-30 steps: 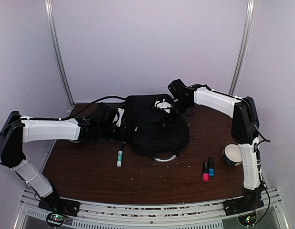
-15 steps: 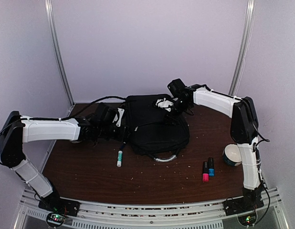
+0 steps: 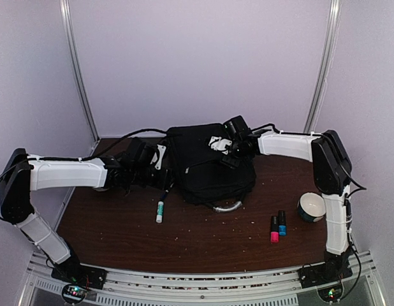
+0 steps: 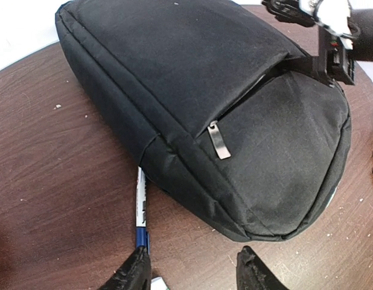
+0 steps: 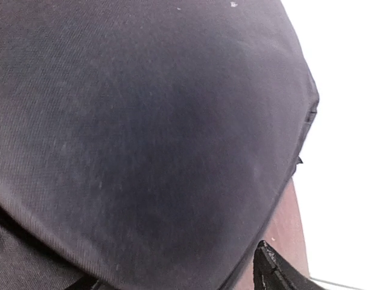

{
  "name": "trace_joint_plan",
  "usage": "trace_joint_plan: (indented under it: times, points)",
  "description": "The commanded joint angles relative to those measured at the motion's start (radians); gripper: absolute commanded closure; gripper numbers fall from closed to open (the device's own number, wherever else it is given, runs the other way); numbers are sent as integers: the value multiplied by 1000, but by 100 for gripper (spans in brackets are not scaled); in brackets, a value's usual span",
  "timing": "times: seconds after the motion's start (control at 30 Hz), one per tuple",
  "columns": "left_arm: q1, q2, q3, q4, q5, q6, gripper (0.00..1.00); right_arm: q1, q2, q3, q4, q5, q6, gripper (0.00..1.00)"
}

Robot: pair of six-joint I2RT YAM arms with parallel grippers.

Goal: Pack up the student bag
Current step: Move the pen to the second largest pocket of the bag.

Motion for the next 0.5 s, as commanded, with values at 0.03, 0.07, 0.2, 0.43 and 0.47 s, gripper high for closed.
trace_joint_plan:
  times: [0.03,0.07,0.2,0.43,0.47]
  points:
    - [-5,-9,25,11,-24,-3,50,4,-106,-71,108,81,31,32]
    - [-5,-7,26,8,-28,-4,50,4,-122,-67,97,72,47,32]
    - [-5,-3,32,1,-44,-10,50,-9,-176,-63,81,35,115,32]
    - [-5,2,36,-12,-47,-17,49,-36,-209,-46,-11,-110,202,32]
    - [-5,2,35,-14,-45,-17,49,-37,-205,-46,-28,-145,187,32]
